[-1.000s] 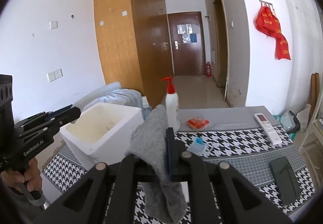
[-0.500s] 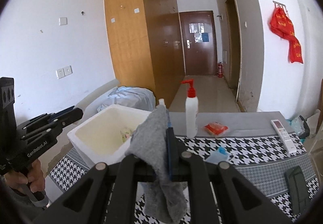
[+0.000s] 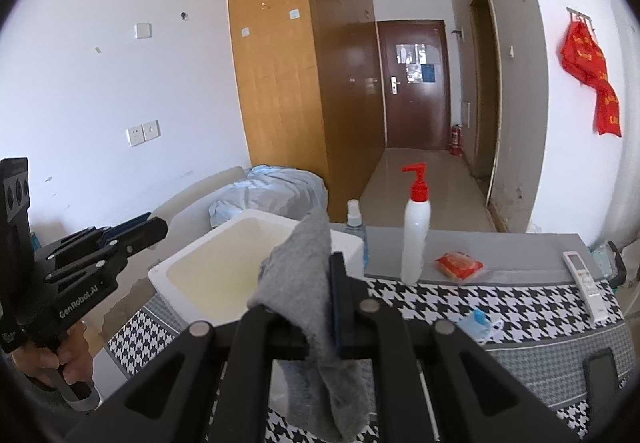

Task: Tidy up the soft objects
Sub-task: 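Carry the tissues and grey sock over the white foam box with both tools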

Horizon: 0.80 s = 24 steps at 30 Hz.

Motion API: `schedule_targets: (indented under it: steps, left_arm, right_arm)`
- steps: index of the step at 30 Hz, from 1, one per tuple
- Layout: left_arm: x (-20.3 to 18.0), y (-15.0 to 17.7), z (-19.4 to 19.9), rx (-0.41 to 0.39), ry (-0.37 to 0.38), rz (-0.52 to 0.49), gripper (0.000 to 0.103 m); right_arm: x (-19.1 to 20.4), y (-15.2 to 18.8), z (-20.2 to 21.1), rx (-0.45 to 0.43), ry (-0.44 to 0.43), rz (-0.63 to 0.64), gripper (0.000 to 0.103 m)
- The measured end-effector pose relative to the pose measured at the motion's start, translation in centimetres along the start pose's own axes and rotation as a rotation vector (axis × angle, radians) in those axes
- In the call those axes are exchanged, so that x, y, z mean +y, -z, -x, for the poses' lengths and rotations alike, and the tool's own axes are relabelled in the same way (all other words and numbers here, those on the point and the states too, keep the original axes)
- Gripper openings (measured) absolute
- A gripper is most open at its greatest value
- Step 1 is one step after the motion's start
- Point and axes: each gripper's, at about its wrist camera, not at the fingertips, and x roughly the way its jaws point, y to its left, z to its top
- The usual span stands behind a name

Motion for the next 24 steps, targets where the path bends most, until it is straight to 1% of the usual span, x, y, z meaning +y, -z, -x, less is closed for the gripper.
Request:
schedule_targets:
  steps: [14,24]
  left_arm:
    - [2.7,0.5,1.3,-0.01,-0.049,0.025,0.015]
    - [3.9,0.7,1.9,-0.017,-0.064,0.042,0.015]
  right_arm:
    - [3.6,-1.0,-3.1,0.042,-0.072,0.054,0.011]
    - [5.0,-0.9,-5.4,0.09,-0.089,0.072,0.011]
